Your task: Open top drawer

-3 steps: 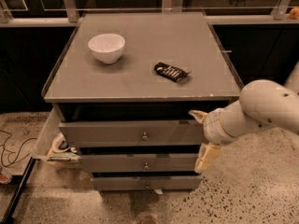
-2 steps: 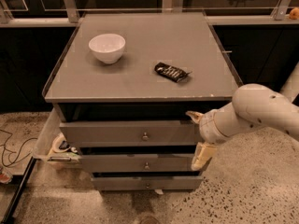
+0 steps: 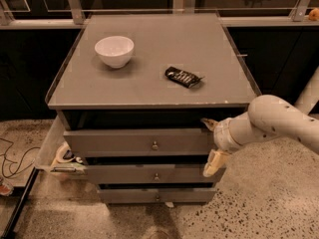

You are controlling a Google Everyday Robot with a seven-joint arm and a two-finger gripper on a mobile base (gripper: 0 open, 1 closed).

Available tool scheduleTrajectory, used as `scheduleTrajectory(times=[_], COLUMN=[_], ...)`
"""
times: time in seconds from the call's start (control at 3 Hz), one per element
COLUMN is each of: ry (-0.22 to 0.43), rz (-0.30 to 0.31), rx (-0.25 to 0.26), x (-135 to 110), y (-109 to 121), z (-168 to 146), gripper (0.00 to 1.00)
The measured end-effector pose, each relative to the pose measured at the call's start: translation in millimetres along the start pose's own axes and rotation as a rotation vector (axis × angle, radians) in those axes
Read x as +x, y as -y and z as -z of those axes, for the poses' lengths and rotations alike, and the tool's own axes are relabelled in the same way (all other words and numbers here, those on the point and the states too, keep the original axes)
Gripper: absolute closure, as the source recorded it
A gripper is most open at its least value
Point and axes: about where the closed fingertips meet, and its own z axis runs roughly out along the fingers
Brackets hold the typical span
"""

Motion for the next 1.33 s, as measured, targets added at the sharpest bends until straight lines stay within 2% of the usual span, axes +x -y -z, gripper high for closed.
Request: scheduleTrajectory(times=[0.67,1.0,1.33], ry=[0.037,0.037,0.037], rz=[-0.017,-0.017,-0.017], rx=[0.016,0.015,0.015], x=[11.4,11.4,11.4], y=[12.6,12.5,12.5], z=[-19.5,-19.7,-19.7], gripper=[0.00,0.19,0.42])
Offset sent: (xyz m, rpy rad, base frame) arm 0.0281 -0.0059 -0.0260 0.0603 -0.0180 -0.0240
